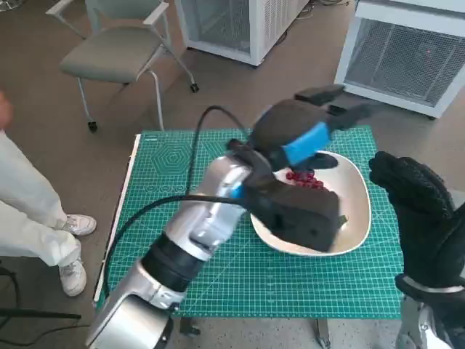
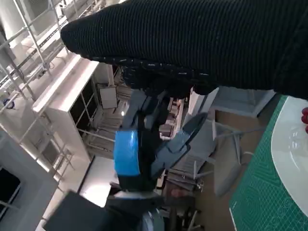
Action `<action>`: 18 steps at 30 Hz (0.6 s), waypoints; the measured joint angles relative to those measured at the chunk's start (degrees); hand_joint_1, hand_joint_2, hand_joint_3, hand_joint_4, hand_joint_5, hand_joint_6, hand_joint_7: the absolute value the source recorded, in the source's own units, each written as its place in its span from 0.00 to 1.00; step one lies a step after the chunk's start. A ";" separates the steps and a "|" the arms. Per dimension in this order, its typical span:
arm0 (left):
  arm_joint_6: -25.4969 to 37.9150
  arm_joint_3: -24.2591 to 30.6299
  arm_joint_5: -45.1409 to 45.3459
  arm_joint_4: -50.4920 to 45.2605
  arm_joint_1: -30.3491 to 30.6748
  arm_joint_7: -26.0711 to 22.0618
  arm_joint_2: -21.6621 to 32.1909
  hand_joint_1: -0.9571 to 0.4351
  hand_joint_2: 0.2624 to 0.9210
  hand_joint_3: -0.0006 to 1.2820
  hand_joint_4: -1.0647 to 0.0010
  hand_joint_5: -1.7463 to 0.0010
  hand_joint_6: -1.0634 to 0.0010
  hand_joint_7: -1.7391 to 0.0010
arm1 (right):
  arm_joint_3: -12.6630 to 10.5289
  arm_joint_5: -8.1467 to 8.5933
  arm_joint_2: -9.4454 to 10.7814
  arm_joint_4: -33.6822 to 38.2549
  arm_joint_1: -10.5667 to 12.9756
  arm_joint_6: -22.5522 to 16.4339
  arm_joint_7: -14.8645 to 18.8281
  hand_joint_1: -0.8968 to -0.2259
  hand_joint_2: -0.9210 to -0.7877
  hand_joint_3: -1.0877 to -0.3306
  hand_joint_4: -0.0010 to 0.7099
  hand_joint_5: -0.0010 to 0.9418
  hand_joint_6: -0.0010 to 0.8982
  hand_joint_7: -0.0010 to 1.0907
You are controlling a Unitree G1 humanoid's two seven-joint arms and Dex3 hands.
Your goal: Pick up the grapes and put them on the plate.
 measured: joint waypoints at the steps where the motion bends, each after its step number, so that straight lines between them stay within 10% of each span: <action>1: -0.44 1.12 -1.15 -0.31 0.89 0.02 0.47 0.39 1.00 0.08 0.72 1.00 0.59 0.98 | -0.02 0.00 -0.02 0.01 0.00 0.00 0.01 0.58 0.00 0.67 0.44 0.48 0.21 0.82; 18: -9.31 21.25 -38.17 -2.12 18.62 -14.85 1.74 0.47 1.00 0.02 0.67 0.99 0.57 0.99 | 0.02 -0.01 -0.21 1.54 -1.35 -0.25 0.53 0.58 0.00 0.67 0.45 0.48 0.22 0.81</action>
